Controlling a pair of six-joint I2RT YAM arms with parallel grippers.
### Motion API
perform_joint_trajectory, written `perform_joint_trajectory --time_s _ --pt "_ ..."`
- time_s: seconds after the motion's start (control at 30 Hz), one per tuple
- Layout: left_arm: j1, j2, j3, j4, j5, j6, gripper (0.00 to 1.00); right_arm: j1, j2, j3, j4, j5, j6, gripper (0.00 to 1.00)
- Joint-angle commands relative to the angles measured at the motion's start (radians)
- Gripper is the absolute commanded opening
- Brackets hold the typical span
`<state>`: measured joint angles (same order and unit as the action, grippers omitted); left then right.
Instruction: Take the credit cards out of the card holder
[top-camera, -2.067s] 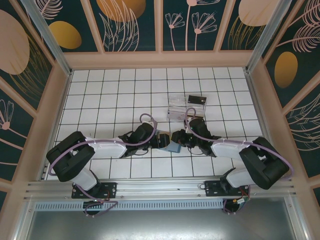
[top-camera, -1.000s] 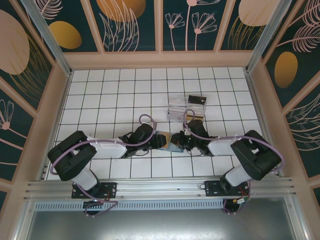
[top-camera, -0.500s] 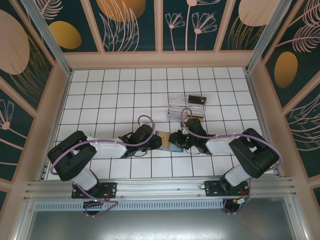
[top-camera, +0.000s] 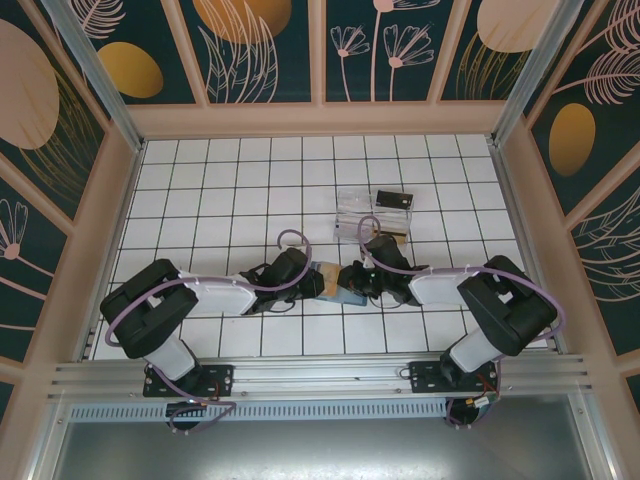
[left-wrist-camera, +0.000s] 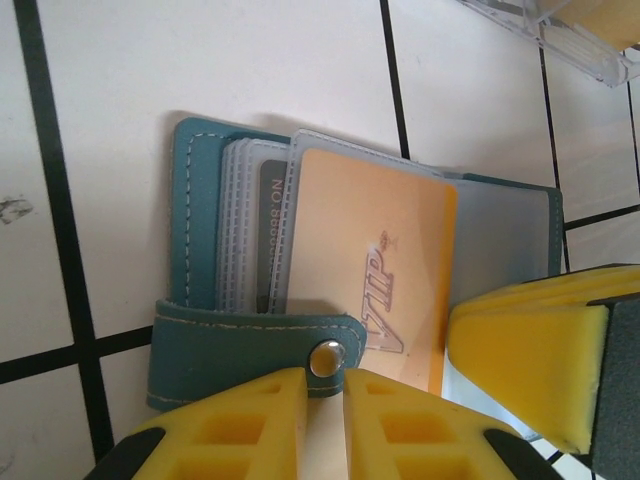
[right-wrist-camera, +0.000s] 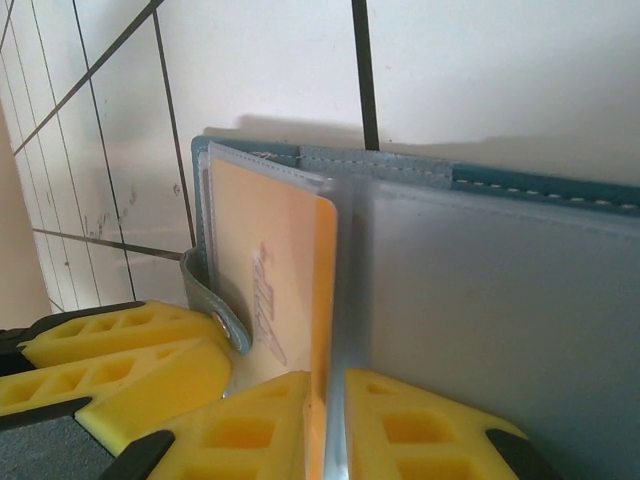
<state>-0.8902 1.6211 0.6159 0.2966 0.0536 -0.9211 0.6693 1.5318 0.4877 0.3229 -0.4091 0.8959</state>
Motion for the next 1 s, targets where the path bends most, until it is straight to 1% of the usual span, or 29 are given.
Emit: perform_joint_trajectory --time_s 0.0,0.13,0.27,0.43,0.47,0.57,0.63,0.97 --pt "-0.003 0.031 0.010 -0.004 0.026 0.009 0.20 0.009 0.031 0.018 0.008 0.002 -0.014 0.18" --pt "-0.002 0.028 0.008 -0.005 0.027 0.010 0.20 0.010 0.044 0.022 0.026 -0.007 -0.011 0.17" --pt "-0.003 0.022 0.007 -0.014 0.019 0.007 0.20 0.009 0.040 0.017 0.021 -0.002 -0.009 0.09" --pt "-0.003 0.022 0.011 -0.050 -0.009 -0.011 0.17 0.001 0.019 0.000 0.002 0.010 -0.010 0.08" --pt "-0.002 0.023 0.012 -0.058 -0.017 -0.017 0.14 -0.003 0.017 -0.006 0.004 0.009 -0.010 0.07" --pt "-0.002 0.029 0.016 -0.090 -0.041 -0.026 0.10 -0.014 0.010 -0.026 0.013 0.005 -0.006 0.06" --pt "-0.003 0.034 0.017 -0.101 -0.047 -0.031 0.07 -0.021 0.005 -0.038 0.018 0.000 -0.006 0.06" --pt "-0.003 0.043 0.016 -0.111 -0.056 -0.047 0.03 -0.065 -0.050 -0.091 0.006 -0.017 -0.015 0.06"
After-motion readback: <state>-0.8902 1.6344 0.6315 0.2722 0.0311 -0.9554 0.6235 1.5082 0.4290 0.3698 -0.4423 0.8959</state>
